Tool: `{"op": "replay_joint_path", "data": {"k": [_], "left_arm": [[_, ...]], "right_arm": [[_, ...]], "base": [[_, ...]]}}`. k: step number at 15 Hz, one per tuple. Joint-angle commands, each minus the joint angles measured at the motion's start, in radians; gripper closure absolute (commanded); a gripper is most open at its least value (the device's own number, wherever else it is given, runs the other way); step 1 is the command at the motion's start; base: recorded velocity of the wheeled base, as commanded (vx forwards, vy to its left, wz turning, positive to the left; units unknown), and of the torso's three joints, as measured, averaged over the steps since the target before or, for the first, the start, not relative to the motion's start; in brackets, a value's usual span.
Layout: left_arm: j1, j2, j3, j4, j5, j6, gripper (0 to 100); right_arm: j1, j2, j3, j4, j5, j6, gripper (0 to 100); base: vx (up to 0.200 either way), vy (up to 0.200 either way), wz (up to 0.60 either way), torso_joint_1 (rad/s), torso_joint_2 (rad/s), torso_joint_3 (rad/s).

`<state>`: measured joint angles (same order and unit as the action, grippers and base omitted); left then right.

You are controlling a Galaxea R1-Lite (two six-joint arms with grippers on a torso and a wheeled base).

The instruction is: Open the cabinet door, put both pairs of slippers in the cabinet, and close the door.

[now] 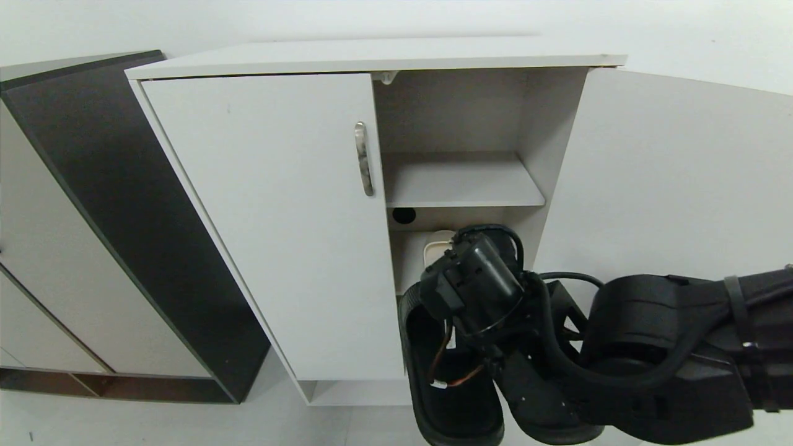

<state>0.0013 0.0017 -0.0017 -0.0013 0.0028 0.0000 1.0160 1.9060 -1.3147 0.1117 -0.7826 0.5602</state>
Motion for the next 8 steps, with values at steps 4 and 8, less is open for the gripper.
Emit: {"op": "replay_joint_path", "data": {"k": [4,8], "left_arm": [[0.0,0.0,0.0,0.0,0.0,0.0,100],[0.0,0.0,0.0,0.0,0.0,0.0,100]], "right_arm": [[0.006,0.036,-0.176,0.025,-0.086,-0.083,100],[0.01,0.008,-0.176,-0.027,-0.103,-0.141,100]], "base": [[0.0,0.0,0.0,0.0,0.0,0.0],[0.0,0.0,0.0,0.0,0.0,0.0]]}}
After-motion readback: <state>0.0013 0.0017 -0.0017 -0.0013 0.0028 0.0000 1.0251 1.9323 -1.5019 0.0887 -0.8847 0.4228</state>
